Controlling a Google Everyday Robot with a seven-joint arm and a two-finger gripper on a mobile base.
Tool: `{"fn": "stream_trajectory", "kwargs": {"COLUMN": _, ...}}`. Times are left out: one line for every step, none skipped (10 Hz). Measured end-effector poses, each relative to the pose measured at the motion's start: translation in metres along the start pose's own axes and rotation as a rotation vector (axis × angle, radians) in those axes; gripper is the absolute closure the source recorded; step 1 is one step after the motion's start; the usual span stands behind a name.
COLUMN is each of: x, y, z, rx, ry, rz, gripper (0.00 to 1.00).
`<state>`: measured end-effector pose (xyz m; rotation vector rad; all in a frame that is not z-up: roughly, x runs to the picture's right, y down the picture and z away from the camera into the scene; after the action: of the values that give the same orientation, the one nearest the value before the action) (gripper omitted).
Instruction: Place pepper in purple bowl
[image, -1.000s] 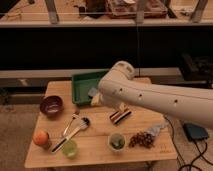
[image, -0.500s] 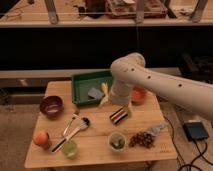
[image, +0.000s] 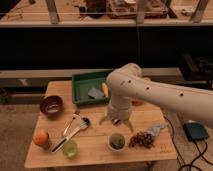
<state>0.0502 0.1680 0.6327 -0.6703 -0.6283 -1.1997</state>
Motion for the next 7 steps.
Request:
{"fn": "stream_trajectory", "kwargs": {"x": -0.003, "y": 0.000, "z": 0.008, "rx": 0.013, "ry": -0.019, "rz": -0.006, "gripper": 0.20}}
{"fn": "stream_trajectory", "kwargs": {"x": -0.005, "y": -0.004, "z": 0.018, "rx": 0.029, "ry": -0.047, "rz": -0.023, "gripper": 0.20}}
{"fn": "stream_trajectory", "kwargs": {"x": -0.008, "y": -0.008, "z": 0.028, "rx": 0.045, "ry": -0.074, "rz": -0.033, "gripper": 0.20}}
{"fn": "stream_trajectory", "kwargs": {"x": -0.011, "y": -0.008, "z": 0.033, "rx": 0.050, "ry": -0.090, "rz": -0.036, "gripper": 0.20}}
{"fn": "stream_trajectory", "kwargs": {"x": -0.014, "y": -0.006, "z": 0.038, "rx": 0.056, "ry": -0.103, "rz": -0.033, "gripper": 0.20}}
{"fn": "stream_trajectory", "kwargs": {"x": -0.021, "y": -0.004, "z": 0.044, "rx": 0.062, "ry": -0.115, "rz": -0.030, "gripper": 0.20}}
{"fn": "stream_trajectory", "kwargs": {"x": -0.025, "y": -0.001, "z": 0.047, "rx": 0.064, "ry": -0.121, "rz": -0.022, "gripper": 0.20}}
